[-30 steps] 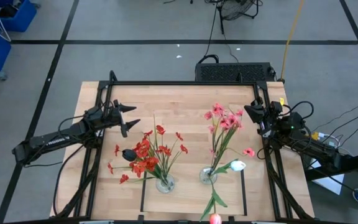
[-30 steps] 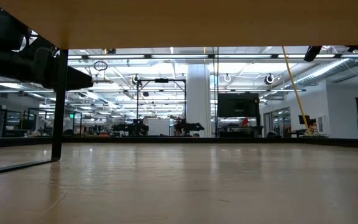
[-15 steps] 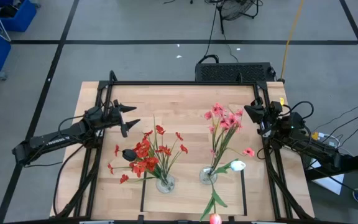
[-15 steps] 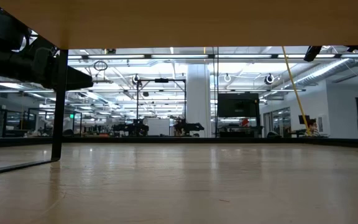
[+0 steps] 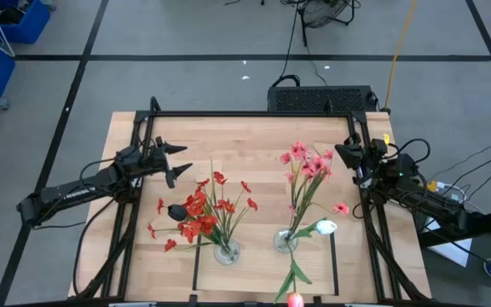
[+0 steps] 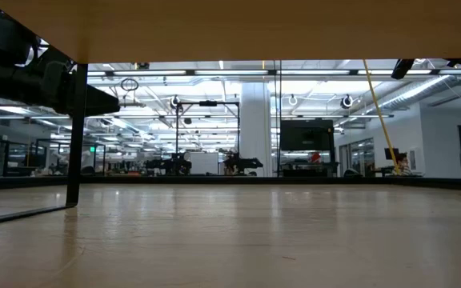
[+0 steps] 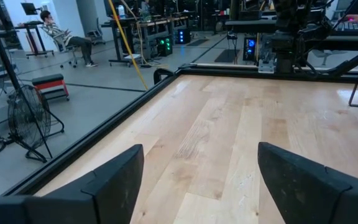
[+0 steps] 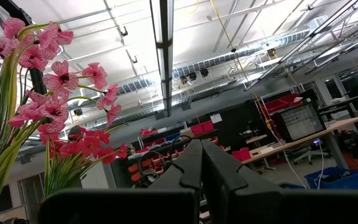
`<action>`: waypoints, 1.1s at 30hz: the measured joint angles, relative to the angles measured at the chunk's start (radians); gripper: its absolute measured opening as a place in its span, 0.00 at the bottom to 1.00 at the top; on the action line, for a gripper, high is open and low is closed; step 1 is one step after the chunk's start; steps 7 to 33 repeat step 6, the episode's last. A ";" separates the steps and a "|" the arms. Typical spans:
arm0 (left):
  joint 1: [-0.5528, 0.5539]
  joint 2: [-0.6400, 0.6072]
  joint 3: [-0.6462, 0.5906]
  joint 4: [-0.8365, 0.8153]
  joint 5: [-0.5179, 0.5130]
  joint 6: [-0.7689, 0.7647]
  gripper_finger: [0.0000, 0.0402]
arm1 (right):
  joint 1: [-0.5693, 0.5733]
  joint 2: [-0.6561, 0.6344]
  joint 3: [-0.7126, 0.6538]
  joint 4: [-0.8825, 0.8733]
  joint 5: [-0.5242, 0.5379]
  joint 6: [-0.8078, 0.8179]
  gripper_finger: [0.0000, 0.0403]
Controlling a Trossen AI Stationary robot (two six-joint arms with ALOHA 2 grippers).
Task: Pick and place flowers into a vace then onto a shelf
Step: Return to Home Position
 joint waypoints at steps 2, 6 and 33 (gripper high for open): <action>0.000 0.000 0.000 0.000 0.000 0.000 0.78 | 0.000 0.000 0.000 0.000 0.000 0.000 0.00; 0.000 0.000 0.000 0.000 0.000 0.000 0.78 | 0.000 0.000 0.000 0.000 0.000 0.000 0.00; 0.000 0.000 0.000 0.000 0.000 0.000 0.78 | 0.000 0.000 0.000 0.000 0.000 0.000 0.00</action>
